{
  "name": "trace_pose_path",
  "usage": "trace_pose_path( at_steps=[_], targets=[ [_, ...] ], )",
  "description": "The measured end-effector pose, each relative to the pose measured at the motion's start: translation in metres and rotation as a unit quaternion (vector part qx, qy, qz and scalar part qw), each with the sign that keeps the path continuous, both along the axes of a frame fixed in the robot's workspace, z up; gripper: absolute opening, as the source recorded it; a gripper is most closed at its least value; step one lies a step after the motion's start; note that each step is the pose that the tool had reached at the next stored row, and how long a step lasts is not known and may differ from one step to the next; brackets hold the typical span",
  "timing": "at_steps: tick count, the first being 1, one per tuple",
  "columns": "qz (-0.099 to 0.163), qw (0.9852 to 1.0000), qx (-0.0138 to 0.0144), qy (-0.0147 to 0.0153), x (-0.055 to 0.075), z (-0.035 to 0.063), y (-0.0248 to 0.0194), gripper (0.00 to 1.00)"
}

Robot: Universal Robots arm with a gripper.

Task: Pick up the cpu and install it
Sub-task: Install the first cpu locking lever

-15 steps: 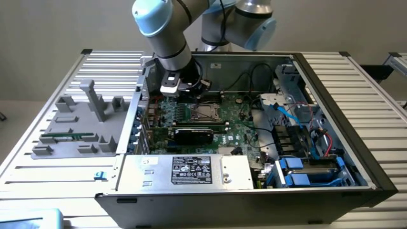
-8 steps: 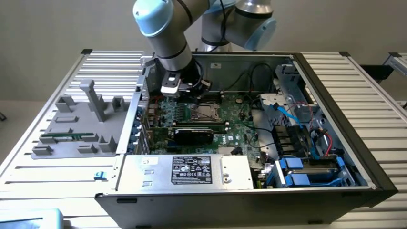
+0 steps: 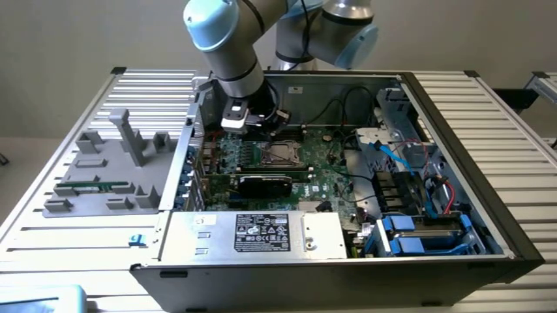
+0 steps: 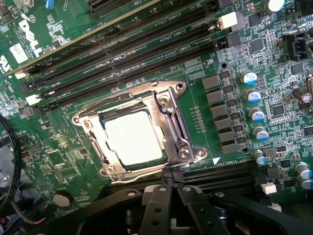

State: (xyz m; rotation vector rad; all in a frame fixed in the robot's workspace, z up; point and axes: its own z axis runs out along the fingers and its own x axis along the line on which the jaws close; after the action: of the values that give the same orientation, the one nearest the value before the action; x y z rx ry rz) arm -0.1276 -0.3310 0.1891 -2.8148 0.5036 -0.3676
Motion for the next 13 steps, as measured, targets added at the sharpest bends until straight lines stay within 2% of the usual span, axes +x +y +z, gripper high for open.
trace_pose_path(
  at_steps=[13],
  targets=[
    [0.0, 1.0, 0.0001, 0.0001, 0.0044, -0.0006, 0.0, 0.11]
  ],
)
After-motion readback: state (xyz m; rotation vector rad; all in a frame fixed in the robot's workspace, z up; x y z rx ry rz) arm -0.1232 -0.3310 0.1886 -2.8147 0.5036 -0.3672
